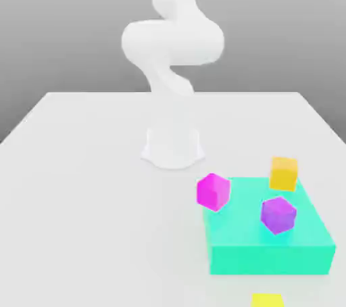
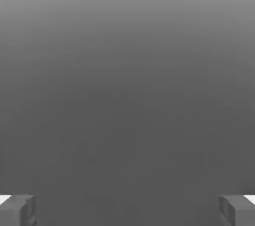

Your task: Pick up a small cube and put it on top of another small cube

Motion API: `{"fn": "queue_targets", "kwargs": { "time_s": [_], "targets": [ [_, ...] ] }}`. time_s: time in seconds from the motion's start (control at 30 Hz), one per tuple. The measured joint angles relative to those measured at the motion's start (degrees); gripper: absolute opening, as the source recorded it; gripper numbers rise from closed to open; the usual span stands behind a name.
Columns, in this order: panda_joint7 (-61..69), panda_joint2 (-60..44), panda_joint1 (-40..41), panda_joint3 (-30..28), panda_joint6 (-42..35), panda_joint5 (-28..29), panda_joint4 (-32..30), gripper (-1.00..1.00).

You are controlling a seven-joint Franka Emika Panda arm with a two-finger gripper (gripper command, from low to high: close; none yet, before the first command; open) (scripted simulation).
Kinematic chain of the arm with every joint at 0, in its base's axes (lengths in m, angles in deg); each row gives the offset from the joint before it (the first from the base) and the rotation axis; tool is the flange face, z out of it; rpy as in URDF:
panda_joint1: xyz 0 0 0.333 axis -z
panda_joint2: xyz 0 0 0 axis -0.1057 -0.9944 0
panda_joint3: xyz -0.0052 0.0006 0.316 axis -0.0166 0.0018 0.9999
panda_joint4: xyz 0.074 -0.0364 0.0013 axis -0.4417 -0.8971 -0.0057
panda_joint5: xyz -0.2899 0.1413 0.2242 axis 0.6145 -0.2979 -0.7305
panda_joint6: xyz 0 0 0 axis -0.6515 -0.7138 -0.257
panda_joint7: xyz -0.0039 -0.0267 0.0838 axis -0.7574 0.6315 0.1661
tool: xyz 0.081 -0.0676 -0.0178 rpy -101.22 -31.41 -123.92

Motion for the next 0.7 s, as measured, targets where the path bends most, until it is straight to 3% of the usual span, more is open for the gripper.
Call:
{"fn": "queue_targets", "kwargs": {
  "time_s": [0.4,0.7],
  "targets": [
    [-5.94,-25.22,-1.21,4.67,6.96,-0.48,1.42,0.00],
    [-12.76,-44.01,-3.82,7.07,12.10,2.58,2.47,0.00]
  ]
}}
